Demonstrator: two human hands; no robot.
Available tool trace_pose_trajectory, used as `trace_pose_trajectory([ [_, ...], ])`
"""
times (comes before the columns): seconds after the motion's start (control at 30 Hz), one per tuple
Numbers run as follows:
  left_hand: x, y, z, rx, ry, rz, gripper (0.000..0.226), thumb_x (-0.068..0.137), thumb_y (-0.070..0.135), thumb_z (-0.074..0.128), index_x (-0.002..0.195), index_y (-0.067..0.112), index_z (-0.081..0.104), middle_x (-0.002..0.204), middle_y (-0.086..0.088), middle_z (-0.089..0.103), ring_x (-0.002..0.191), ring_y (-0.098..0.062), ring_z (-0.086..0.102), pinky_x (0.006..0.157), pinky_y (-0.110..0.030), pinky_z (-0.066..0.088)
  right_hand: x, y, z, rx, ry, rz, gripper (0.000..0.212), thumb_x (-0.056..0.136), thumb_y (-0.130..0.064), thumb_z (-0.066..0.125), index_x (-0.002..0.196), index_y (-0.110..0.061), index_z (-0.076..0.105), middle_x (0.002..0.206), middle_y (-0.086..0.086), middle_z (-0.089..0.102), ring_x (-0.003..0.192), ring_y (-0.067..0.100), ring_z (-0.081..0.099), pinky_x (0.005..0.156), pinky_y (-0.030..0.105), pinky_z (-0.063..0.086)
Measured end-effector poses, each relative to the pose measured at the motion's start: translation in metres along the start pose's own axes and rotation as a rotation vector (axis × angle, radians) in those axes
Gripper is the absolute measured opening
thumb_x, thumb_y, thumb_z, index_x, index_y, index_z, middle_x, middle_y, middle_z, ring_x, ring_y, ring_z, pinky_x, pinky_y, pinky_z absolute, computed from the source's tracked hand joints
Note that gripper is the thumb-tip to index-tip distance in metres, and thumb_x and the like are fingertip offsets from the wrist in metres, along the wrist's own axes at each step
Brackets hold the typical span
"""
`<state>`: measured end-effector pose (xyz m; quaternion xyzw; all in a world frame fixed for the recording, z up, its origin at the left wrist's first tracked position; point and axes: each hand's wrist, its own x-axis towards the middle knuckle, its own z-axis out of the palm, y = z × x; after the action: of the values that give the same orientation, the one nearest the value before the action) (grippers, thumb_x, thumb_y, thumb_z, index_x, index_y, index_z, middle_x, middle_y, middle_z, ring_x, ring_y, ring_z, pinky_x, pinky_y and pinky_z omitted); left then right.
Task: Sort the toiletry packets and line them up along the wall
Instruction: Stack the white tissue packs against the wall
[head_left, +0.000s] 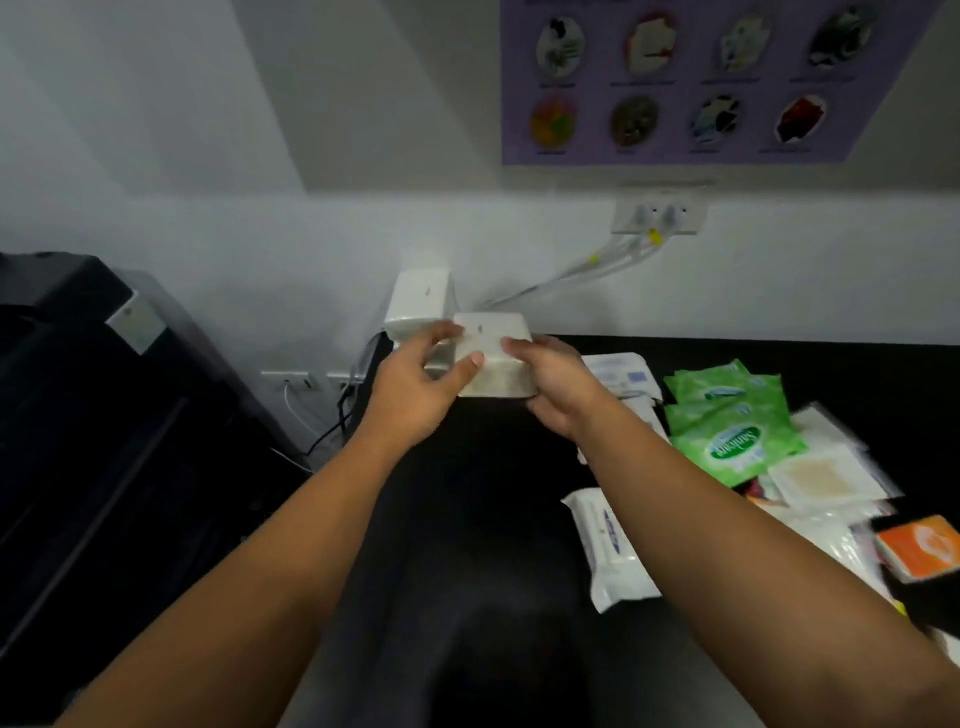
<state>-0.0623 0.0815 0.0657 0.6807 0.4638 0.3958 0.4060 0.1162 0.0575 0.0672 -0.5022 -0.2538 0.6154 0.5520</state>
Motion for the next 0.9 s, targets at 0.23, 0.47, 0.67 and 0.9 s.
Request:
trace_pose_trajectory([
  [0.23, 0.087, -0.021, -0.053, -0.36, 0.035, -0.333, 0.053, 0.089, 0.04, 0.072, 0.13, 0.011, 0.058, 0.118, -0.011, 0.069, 0.103, -0.025, 0.07, 0.085, -0.041, 0.06, 0.077, -0.02, 0.073, -0.183, 0.084, -0.178, 0.06, 0.088, -0.03, 0.07, 0.139, -0.015, 0.044, 0.128, 0.008, 0.062, 0.109, 0.024, 0.065, 0.092, 0.046, 0.056],
  [0.47, 0.155, -0.03, -0.069, -0.216, 0.08, -0.318, 0.043, 0.086, 0.039, 0.069, 0.119, 0.011, 0.066, 0.106, -0.004, 0.074, 0.096, -0.023, 0.072, 0.087, -0.044, 0.06, 0.121, -0.04, 0.115, -0.562, 0.255, -0.269, 0.04, 0.096, -0.033, 0.057, 0.128, -0.01, 0.06, 0.122, 0.005, 0.065, 0.107, 0.023, 0.062, 0.094, 0.038, 0.052],
  [0.67, 0.175, -0.041, -0.069, -0.048, 0.058, -0.354, 0.034, 0.089, 0.041, 0.068, 0.105, 0.011, 0.071, 0.097, -0.004, 0.074, 0.088, -0.021, 0.071, 0.082, -0.038, 0.059, 0.141, -0.028, 0.117, -0.623, 0.304, -0.178, 0.038, 0.093, -0.039, 0.059, 0.117, -0.011, 0.066, 0.111, 0.006, 0.069, 0.098, 0.025, 0.066, 0.092, 0.046, 0.054],
  [0.9, 0.173, -0.057, -0.066, -0.073, 0.001, -0.435, 0.049, 0.085, 0.052, 0.068, 0.114, 0.012, 0.064, 0.108, -0.002, 0.07, 0.096, -0.021, 0.068, 0.086, -0.04, 0.058, 0.149, -0.013, 0.108, -0.594, 0.289, -0.084, 0.042, 0.095, -0.044, 0.053, 0.119, -0.01, 0.063, 0.112, 0.006, 0.067, 0.101, 0.024, 0.063, 0.09, 0.042, 0.054],
])
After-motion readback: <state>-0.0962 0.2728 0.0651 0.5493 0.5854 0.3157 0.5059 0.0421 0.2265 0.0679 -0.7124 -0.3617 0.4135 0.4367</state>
